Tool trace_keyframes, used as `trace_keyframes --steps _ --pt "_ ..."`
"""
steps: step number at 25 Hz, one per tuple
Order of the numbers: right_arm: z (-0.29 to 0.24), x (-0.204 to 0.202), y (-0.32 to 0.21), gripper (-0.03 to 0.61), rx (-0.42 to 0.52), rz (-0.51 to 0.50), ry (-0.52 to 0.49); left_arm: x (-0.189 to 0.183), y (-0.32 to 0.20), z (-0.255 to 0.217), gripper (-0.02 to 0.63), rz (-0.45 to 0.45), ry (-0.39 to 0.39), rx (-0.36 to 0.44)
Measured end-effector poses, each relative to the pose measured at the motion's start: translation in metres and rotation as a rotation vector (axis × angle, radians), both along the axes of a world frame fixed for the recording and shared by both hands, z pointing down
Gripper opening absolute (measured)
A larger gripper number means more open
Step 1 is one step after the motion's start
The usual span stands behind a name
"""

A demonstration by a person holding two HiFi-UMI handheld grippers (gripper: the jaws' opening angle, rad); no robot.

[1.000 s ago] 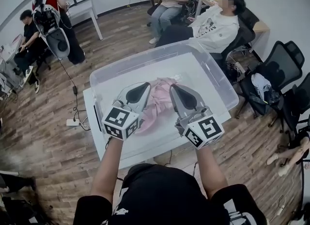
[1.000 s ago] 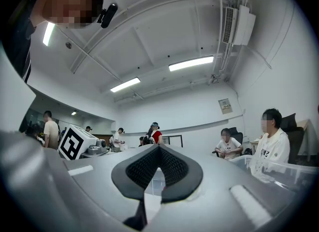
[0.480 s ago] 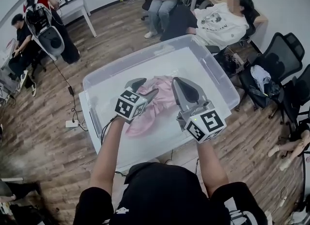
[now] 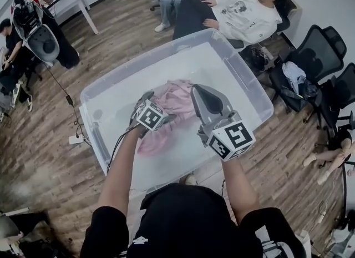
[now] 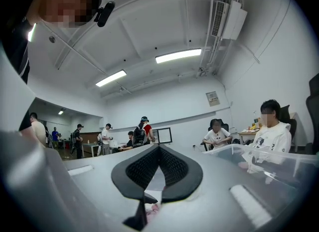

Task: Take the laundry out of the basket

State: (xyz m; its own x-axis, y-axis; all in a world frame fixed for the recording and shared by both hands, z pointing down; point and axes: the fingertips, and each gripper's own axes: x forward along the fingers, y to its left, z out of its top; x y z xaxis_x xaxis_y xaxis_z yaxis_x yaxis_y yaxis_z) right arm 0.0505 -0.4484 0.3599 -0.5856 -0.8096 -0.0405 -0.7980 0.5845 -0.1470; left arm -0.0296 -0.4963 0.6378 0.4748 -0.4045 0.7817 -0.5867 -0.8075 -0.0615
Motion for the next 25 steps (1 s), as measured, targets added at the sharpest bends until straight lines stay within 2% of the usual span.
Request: trace_keyframes --steps 6,12,21,25 --pt "0.01 -0.001 -0.008 0.0 -0.027 0.018 0.013 -0.01 0.001 0.039 0.583 -0.029 -0.058 -0.08" --pt "0.022 -0.002 -0.011 0.0 -0.05 0.024 0.037 -0.006 -0.007 0.067 0.583 -0.043 -0.165 -0.113" --pt "0.035 -0.002 -0.011 0.0 -0.085 0.048 0.067 0.003 -0.01 0.085 0.583 -0.022 -0.169 -0.195" --pt "0.038 0.002 -0.011 0.0 -0.093 0.063 0.078 0.006 -0.015 0.086 0.583 -0.008 -0.142 -0.17"
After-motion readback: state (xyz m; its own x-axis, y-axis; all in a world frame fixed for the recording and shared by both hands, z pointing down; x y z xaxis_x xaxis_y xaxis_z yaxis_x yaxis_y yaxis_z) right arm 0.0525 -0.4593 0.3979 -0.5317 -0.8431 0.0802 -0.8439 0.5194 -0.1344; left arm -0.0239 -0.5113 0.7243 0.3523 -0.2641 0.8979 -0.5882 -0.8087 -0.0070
